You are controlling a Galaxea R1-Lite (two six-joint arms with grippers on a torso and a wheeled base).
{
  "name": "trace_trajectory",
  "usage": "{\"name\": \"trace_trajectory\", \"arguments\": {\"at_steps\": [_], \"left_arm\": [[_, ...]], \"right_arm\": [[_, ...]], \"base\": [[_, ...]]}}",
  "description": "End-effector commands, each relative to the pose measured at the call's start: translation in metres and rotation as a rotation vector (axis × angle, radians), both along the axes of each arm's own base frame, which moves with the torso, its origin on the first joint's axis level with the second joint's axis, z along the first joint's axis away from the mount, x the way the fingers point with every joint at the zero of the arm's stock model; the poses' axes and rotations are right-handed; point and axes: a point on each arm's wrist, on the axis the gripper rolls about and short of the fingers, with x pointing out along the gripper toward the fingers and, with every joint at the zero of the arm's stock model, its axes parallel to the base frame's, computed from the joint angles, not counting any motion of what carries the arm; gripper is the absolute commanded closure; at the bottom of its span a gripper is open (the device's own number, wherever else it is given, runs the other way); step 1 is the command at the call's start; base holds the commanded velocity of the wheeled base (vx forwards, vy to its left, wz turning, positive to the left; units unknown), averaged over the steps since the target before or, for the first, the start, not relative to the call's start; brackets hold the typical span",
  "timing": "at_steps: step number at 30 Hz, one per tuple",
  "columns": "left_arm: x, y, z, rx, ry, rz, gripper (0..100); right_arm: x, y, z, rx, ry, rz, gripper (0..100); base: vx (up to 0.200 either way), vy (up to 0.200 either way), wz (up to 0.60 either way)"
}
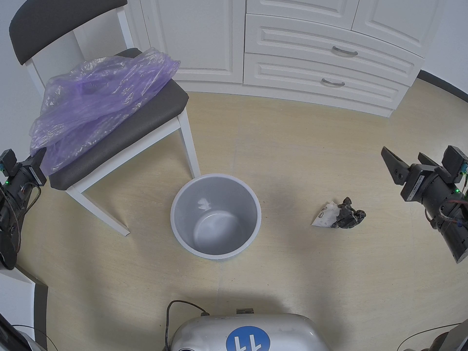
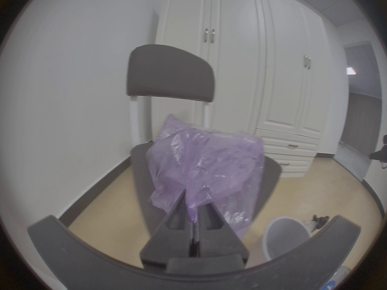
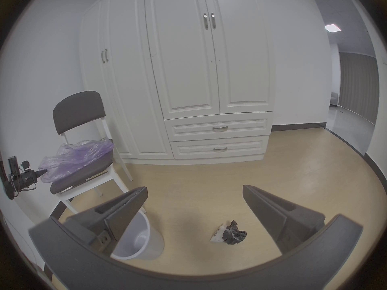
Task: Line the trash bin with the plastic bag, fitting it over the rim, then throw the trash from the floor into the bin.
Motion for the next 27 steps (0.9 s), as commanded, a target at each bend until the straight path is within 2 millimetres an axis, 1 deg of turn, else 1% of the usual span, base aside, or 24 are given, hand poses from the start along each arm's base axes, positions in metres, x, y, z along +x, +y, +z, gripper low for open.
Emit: {"name": "trace_trajectory", "arguments": {"at_steps": [1,4,5,8,9,10,11,12,13,15,16,18,19,20,22,25,27], "left_arm": [[-0.031,-0.049,0.014,0.030,-0.054,-0.152,100],[-0.036,-0.055,0.019,0.033,-0.056,-0.176,100],[-0.041,-0.063,0.024,0.056,-0.054,-0.204,100],[-0.056,-0.080,0.032,0.108,-0.038,-0.266,100],[-0.060,-0.085,0.036,0.111,-0.035,-0.287,100],[-0.060,-0.085,0.036,0.111,-0.035,-0.287,100],[-0.070,-0.095,0.049,0.109,-0.038,-0.337,100],[-0.070,-0.095,0.049,0.109,-0.038,-0.337,100],[-0.083,-0.104,0.057,0.102,-0.017,-0.382,100],[-0.094,-0.113,0.058,0.098,0.016,-0.432,100],[-0.095,-0.113,0.058,0.098,0.014,-0.435,100],[-0.112,-0.123,0.059,0.097,0.027,-0.491,100],[-0.112,-0.123,0.059,0.097,0.028,-0.491,100],[-0.118,-0.124,0.060,0.095,0.025,-0.496,100],[-0.121,-0.124,0.061,0.094,0.024,-0.491,100],[-0.123,-0.124,0.061,0.094,0.026,-0.497,100],[-0.123,-0.125,0.061,0.094,0.026,-0.503,100]], "right_arm": [[0.010,0.039,-0.012,-0.045,0.051,0.048,0],[0.011,0.046,-0.018,-0.041,0.047,0.069,0],[0.009,0.050,-0.021,-0.040,0.038,0.092,0],[0.002,0.055,-0.026,-0.047,0.030,0.123,0],[-0.001,0.055,-0.027,-0.057,0.032,0.132,0],[-0.001,0.055,-0.027,-0.057,0.032,0.132,0],[-0.006,0.056,-0.029,-0.077,0.034,0.151,0],[-0.006,0.056,-0.029,-0.077,0.034,0.151,0],[-0.008,0.056,-0.032,-0.089,0.043,0.157,0],[-0.008,0.056,-0.034,-0.093,0.047,0.157,0],[-0.008,0.056,-0.034,-0.093,0.047,0.158,0],[-0.012,0.053,-0.032,-0.085,0.039,0.160,0],[-0.012,0.053,-0.032,-0.084,0.038,0.160,0],[-0.018,0.053,-0.029,-0.082,0.032,0.182,0],[-0.023,0.065,-0.029,-0.088,0.032,0.250,0],[-0.010,0.084,-0.028,-0.112,0.031,0.321,0],[-0.006,0.090,-0.029,-0.115,0.028,0.331,0]], "base": [[0.000,0.000,0.00],[0.000,0.000,0.00],[0.000,0.000,0.00],[0.000,0.000,0.00],[0.000,0.000,0.00],[0.000,0.000,0.00],[0.000,0.000,0.00],[0.000,0.000,0.00],[0.000,0.000,0.00],[0.000,0.000,0.00],[0.000,0.000,0.00],[0.000,0.000,0.00],[0.000,0.000,0.00],[0.000,0.000,0.00],[0.000,0.000,0.00],[0.000,0.000,0.00],[0.000,0.000,0.00]]}}
